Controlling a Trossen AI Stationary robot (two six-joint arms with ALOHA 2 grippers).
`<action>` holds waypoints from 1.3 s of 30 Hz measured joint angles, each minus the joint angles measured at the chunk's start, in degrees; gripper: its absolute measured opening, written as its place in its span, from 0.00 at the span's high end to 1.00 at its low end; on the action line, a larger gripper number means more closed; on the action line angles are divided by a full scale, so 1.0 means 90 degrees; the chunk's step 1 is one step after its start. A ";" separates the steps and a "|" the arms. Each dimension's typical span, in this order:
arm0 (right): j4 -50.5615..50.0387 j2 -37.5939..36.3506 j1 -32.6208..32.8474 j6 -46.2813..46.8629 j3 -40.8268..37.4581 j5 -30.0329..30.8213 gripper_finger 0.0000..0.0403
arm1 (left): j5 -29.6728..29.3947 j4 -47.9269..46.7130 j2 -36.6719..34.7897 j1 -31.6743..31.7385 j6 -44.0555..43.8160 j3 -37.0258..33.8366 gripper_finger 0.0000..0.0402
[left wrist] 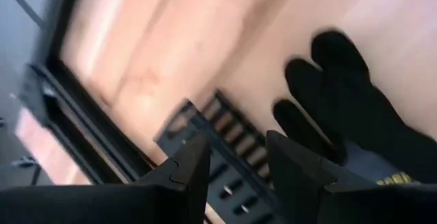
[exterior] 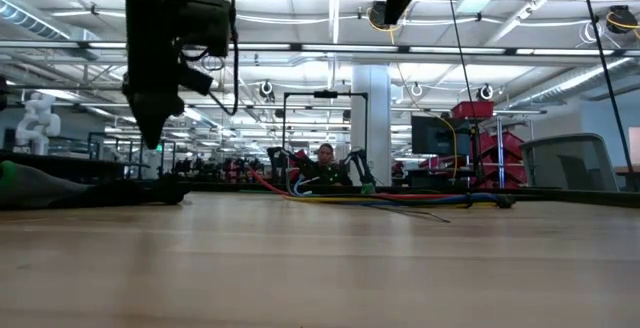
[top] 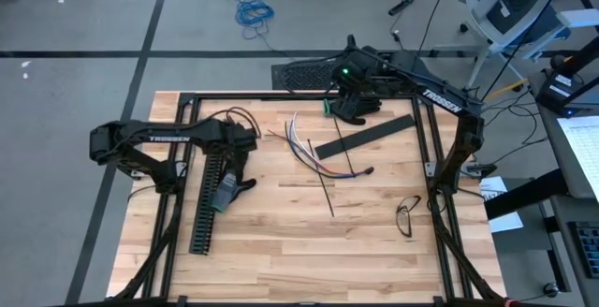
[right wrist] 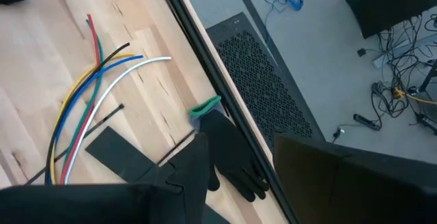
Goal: Ziptie cables
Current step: Prepare the black cable duct
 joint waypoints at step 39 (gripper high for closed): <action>-0.0026 0.0000 -0.0013 -0.0309 0.0000 -0.0532 0.63 | 0.1994 -0.2807 -0.0828 -0.6785 -0.9734 -0.0234 0.68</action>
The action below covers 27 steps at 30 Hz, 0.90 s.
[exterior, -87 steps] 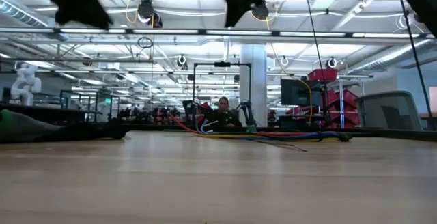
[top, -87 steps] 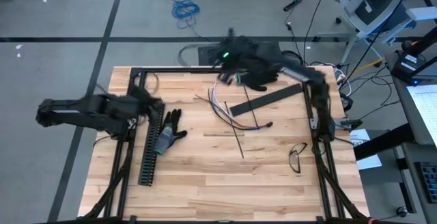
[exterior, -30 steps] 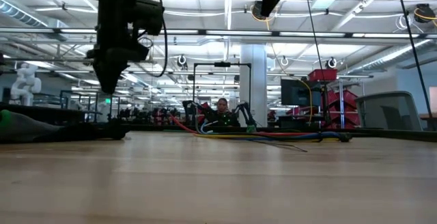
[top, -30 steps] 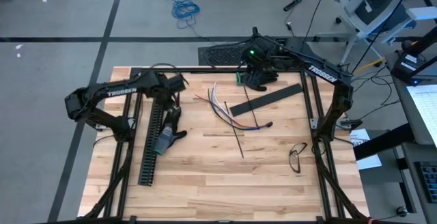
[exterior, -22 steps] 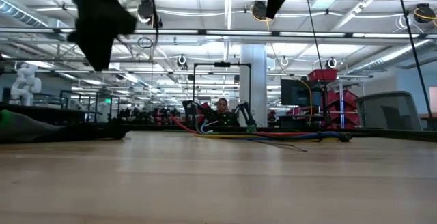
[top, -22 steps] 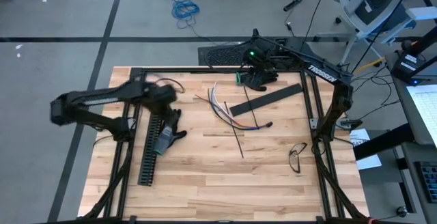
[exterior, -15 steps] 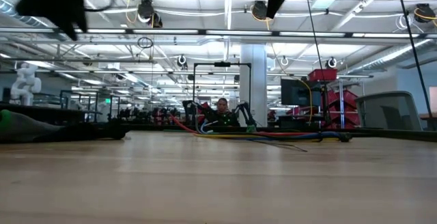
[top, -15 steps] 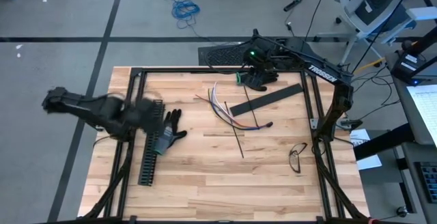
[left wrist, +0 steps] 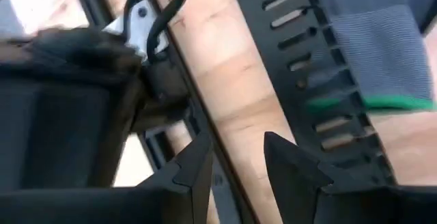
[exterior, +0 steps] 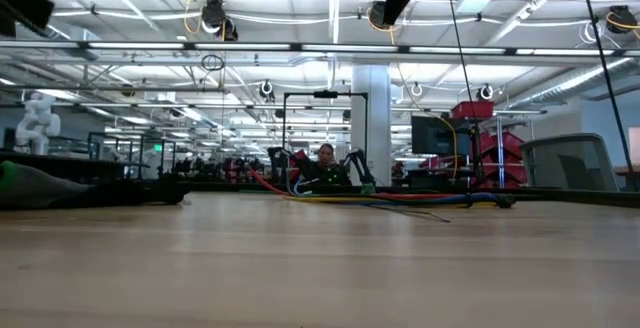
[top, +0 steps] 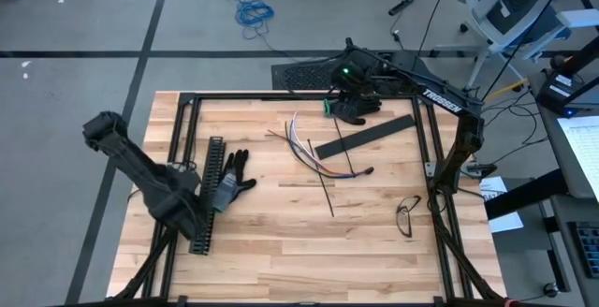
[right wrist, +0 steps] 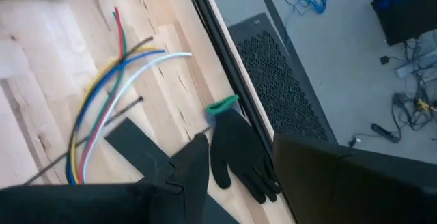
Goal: Ziptie cables
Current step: Prepare the black cable duct
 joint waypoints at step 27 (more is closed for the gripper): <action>0.0073 0.0002 0.0468 0.0758 0.0000 -0.0608 0.63 | -0.0179 0.2388 0.0362 0.0583 -0.0500 -0.0731 1.00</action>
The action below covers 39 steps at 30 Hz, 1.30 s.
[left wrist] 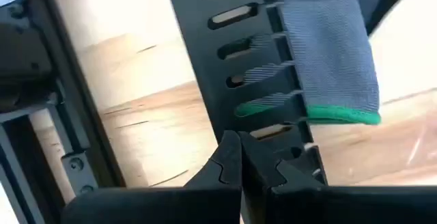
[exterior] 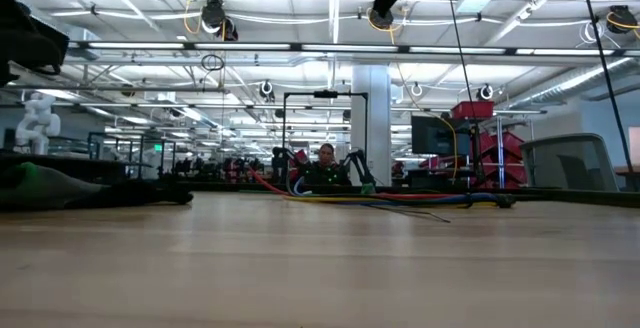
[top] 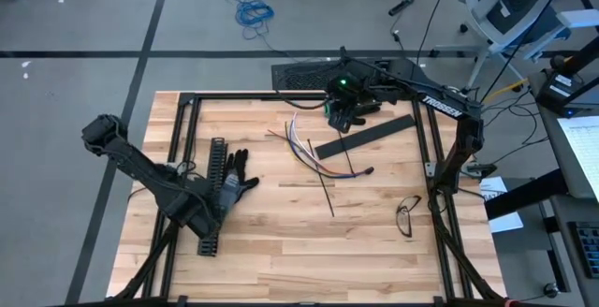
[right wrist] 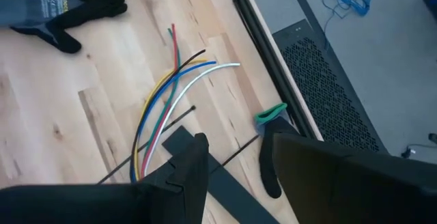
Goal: Ziptie cables
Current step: Prepare the black cable duct
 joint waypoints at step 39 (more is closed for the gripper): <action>-0.0139 -0.0097 0.0164 0.0287 -0.0002 -0.0052 0.63 | -0.2171 0.4364 0.1405 0.1510 0.4122 0.1111 1.00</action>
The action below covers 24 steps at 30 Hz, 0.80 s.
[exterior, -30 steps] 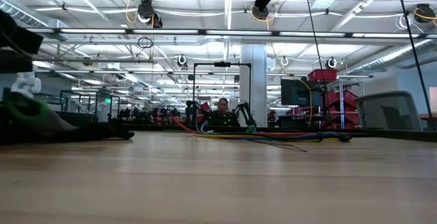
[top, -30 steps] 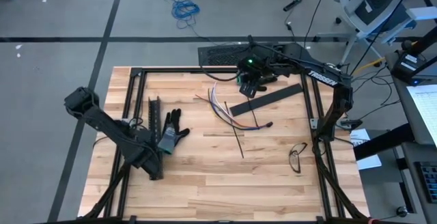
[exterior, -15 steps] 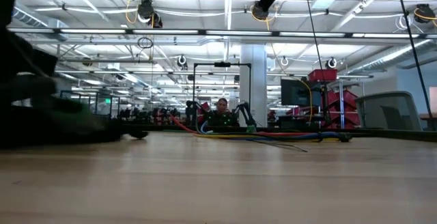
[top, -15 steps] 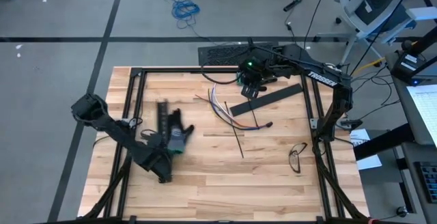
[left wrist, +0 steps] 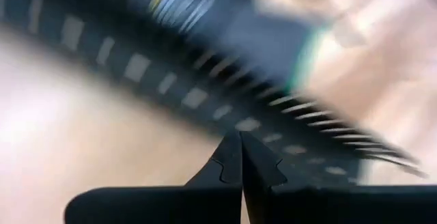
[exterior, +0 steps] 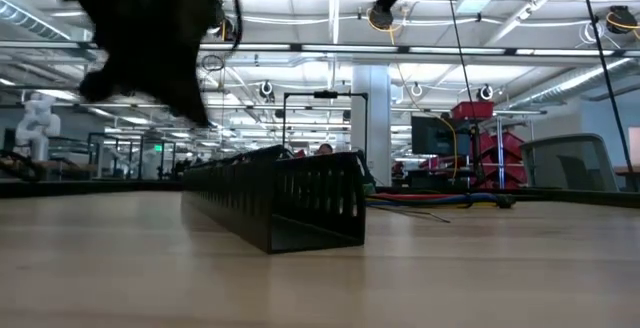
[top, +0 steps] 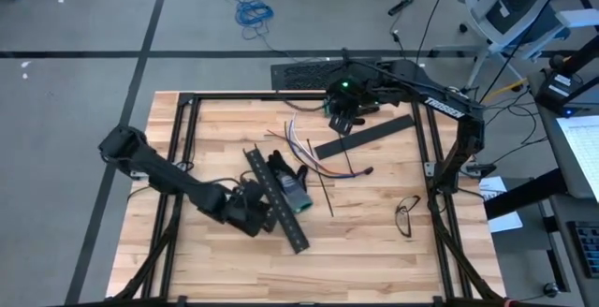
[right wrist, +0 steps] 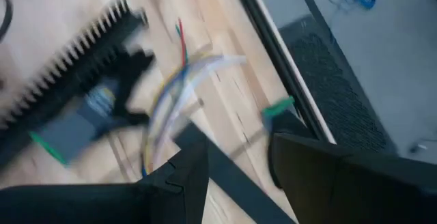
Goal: Ziptie cables
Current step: Prepare the black cable duct
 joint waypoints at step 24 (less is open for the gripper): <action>0.7486 0.1030 0.2388 0.2031 -0.4762 -0.0466 0.45 | -0.3450 -0.2732 -0.4450 -0.0219 0.6284 0.2937 1.00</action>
